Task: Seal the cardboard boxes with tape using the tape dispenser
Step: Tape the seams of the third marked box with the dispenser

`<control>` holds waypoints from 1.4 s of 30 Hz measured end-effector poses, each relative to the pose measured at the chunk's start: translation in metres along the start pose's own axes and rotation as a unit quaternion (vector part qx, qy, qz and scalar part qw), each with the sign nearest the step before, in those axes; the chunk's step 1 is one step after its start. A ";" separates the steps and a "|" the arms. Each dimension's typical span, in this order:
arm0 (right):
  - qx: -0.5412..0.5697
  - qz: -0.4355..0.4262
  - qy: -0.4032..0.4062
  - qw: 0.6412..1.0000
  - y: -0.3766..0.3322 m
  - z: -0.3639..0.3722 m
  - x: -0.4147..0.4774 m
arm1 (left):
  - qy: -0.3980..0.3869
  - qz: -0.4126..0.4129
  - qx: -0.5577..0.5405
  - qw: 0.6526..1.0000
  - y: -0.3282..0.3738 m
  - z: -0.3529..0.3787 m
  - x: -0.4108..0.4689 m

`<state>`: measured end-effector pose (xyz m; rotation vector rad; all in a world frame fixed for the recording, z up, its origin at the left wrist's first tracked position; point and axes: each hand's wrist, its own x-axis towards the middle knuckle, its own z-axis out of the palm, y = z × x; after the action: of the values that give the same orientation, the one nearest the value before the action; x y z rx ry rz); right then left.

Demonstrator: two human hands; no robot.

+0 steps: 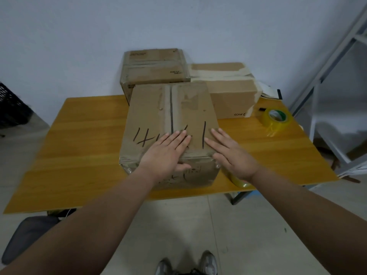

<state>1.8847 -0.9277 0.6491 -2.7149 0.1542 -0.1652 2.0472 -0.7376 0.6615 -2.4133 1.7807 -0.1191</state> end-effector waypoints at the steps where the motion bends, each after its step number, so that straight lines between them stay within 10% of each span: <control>1: -0.008 0.007 0.002 1.000 0.004 0.002 -0.005 | -0.002 -0.001 0.000 1.000 0.000 0.001 0.000; 8: 0.026 0.017 0.003 1.000 -0.002 0.005 -0.015 | 0.005 -0.026 -0.033 0.999 0.006 -0.010 -0.004; 12: 0.226 0.182 0.187 0.939 -0.030 0.010 0.008 | 0.050 -0.030 -0.038 0.998 0.041 -0.023 0.016; 36: -0.029 0.291 0.240 0.926 -0.043 0.028 0.031 | 0.053 -0.090 -0.001 0.995 -0.061 0.005 -0.109; 42: -0.087 0.350 0.175 0.916 -0.058 0.023 0.028 | -0.004 0.006 0.061 0.998 -0.110 0.009 -0.117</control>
<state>1.9207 -0.8694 0.6548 -2.5809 1.2700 -0.4336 2.1178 -0.5936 0.6723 -2.3160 1.7311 -0.2100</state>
